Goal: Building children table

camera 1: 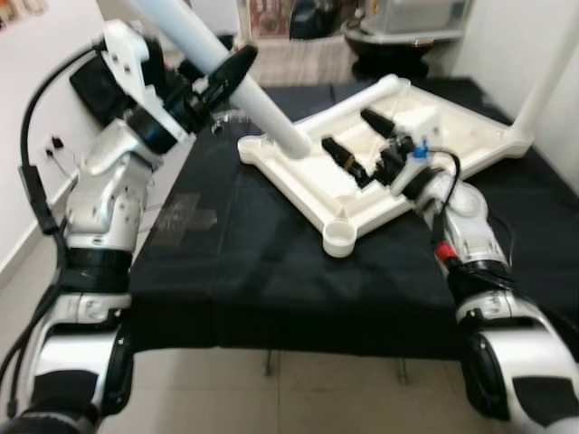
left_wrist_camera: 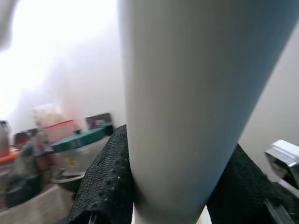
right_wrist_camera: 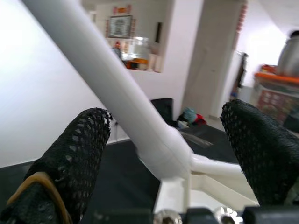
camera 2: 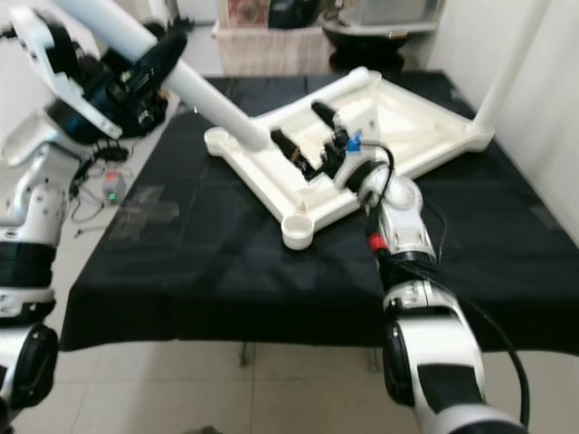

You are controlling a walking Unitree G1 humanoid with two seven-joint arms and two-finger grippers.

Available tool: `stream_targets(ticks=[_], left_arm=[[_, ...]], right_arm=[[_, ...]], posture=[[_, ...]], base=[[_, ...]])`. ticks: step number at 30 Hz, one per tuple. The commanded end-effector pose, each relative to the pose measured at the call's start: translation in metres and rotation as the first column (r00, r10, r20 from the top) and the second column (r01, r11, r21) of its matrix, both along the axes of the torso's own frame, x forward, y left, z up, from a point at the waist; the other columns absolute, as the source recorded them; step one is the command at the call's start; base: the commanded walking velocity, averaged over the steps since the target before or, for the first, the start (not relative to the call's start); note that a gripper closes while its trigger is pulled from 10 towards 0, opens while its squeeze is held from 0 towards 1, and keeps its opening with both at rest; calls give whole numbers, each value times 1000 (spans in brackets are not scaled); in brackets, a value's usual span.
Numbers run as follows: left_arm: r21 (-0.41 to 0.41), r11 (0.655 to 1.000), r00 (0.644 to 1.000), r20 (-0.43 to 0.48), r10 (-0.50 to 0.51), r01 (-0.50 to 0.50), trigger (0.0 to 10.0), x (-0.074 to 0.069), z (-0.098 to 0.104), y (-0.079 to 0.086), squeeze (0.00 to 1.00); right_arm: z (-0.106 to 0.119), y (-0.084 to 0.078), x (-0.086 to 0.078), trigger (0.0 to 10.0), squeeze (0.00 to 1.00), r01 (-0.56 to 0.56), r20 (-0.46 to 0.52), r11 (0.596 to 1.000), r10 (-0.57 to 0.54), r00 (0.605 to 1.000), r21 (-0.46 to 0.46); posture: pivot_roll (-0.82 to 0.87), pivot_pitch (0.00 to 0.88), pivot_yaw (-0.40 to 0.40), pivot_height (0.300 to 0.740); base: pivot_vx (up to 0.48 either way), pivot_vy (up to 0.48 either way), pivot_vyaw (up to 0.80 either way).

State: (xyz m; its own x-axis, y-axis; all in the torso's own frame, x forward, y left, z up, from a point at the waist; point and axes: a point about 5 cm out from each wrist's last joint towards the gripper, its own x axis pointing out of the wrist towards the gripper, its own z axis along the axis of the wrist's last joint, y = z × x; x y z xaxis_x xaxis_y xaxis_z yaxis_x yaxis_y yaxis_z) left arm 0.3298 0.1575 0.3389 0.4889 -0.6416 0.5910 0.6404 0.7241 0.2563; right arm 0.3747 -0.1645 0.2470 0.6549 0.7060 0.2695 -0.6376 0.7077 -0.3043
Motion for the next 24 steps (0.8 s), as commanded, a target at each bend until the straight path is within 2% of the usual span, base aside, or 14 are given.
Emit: stream_targets(ticks=[1,3,5,12,24], left_arm=[[15,1000,1000,-8,-14,14,10000,-4,-1,0,0],[16,999,1000,-12,-27,27,10000,-4,1,0,0],[23,998,998,-35,-58,59,10000,-7,6,2,0],[43,998,997,-68,-40,43,10000,-9,2,5,0],[48,998,995,-100,-26,31,10000,-10,-6,2,0]], right_arm=[[0,4,-3,10000,0,-50,-2,999,50,999,-17],[0,5,-5,10000,0,-73,-3,996,73,997,-46],[0,2,-7,10000,0,-87,-4,988,88,996,-126],[-4,-2,-10,10000,0,-77,-16,983,76,997,-167],[-8,-5,-13,10000,0,-76,-37,981,70,997,-181]], posture=[[42,0,5,740],[37,0,5,740],[31,0,4,740],[26,0,8,740],[24,0,4,740]], base=[[0,0,0],[0,0,0],[0,0,0],[0,0,0],[0,0,0]])
